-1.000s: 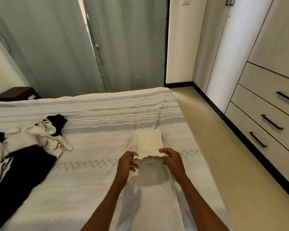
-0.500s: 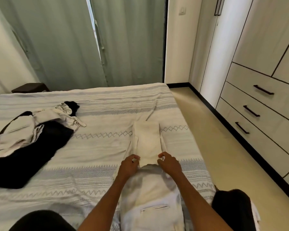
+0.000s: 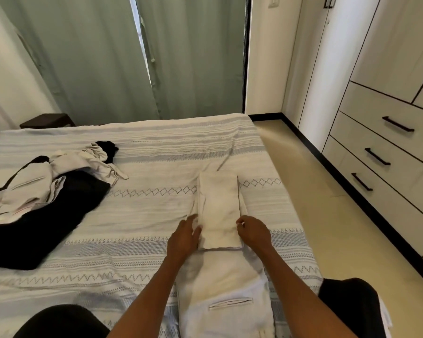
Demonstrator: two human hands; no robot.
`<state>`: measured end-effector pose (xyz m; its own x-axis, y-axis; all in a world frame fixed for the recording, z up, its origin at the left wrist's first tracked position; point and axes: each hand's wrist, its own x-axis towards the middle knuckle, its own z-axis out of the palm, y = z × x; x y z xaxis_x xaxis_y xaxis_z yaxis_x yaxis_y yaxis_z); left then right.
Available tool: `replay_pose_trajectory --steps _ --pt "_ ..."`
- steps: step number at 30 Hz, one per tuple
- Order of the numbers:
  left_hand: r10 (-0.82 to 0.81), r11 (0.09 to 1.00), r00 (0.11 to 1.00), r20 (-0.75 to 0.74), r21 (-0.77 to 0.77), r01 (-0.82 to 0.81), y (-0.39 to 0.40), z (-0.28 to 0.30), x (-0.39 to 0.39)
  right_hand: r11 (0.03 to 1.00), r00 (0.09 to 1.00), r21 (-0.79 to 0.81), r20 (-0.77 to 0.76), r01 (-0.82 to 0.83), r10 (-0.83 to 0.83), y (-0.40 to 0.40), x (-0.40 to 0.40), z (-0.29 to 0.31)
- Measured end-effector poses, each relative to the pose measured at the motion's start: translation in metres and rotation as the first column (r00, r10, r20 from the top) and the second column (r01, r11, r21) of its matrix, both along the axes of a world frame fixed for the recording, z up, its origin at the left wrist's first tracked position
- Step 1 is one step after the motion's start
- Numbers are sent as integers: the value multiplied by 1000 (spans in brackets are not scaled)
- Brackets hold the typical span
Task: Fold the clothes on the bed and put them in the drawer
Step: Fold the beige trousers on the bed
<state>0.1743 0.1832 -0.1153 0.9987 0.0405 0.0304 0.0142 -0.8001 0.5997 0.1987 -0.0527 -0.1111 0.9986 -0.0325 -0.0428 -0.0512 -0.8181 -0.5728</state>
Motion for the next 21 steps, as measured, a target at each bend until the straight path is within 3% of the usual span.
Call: replay_pose_trajectory --steps 3,7,16,21 --pt "-18 1000 997 78 -23 20 4 6 22 999 999 -24 48 -24 25 3 27 3" --pt "-80 993 995 67 88 74 12 8 73 996 991 -68 111 -65 72 7 76 3" --pt "-250 886 968 33 410 215 -18 -6 235 855 949 -462 82 -234 304 44 221 -24" --pt "-267 859 962 -52 440 262 -22 -55 267 880 967 -410 -16 -239 255 33 254 -71"
